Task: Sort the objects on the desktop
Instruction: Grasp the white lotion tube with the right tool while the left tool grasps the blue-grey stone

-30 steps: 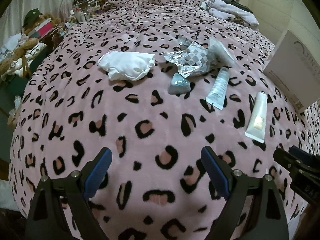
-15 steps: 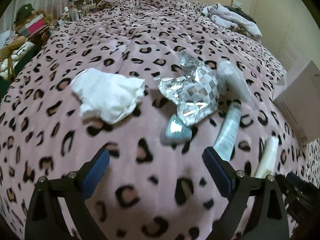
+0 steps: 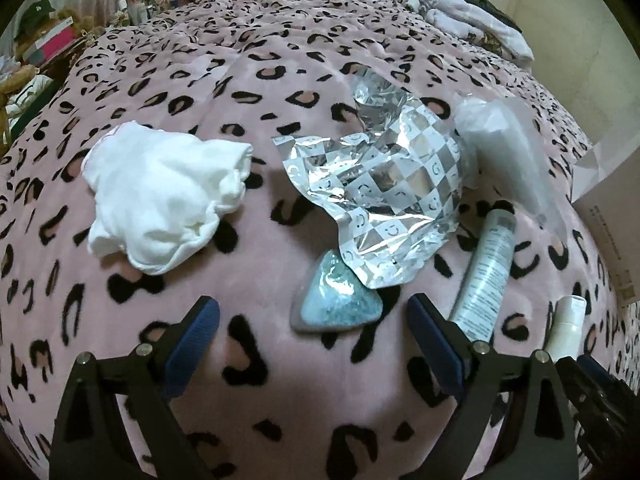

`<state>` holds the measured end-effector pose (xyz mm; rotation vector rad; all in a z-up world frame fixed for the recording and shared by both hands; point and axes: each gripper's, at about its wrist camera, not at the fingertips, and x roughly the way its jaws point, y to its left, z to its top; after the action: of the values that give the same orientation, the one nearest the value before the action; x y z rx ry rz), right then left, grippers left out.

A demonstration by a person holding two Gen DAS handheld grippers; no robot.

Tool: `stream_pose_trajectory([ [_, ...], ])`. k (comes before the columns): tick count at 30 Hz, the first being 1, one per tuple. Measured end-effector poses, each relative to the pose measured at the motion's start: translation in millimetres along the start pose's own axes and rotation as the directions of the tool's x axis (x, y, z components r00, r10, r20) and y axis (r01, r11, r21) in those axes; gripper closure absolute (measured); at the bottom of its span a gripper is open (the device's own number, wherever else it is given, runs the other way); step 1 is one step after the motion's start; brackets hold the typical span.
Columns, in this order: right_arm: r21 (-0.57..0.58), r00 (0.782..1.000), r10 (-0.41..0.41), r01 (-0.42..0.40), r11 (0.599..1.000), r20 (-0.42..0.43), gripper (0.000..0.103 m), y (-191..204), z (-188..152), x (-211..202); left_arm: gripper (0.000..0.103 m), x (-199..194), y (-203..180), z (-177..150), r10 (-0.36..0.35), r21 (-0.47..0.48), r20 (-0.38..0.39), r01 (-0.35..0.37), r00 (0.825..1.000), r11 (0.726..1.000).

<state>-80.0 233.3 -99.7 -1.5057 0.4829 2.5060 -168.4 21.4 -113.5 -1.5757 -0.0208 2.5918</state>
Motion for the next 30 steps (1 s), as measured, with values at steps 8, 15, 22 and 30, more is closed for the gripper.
stream_pose_trajectory([
  [8,0.068,0.999,0.050,-0.049,0.996,-0.012,0.037,3.2,-0.6,19.0,0.008,5.2,2.4,0.0,-0.013,-0.013,0.026,0.014,1.000,1.000],
  [15,-0.007,0.999,0.044,-0.044,0.999,-0.005,0.056,14.7,-5.6,21.3,0.039,-2.4,9.1,-7.2,0.000,-0.007,0.054,0.000,0.999,1.000],
  [22,-0.013,0.997,0.080,-0.080,0.997,0.000,0.066,15.8,-6.4,14.0,0.062,-11.7,11.9,-11.3,0.010,0.006,0.061,-0.010,0.998,1.000],
  [30,-0.028,0.995,0.097,-0.097,0.995,0.003,0.068,11.5,-10.9,0.5,0.073,-16.8,27.8,-16.9,-0.052,-0.041,0.045,0.054,0.998,0.998],
])
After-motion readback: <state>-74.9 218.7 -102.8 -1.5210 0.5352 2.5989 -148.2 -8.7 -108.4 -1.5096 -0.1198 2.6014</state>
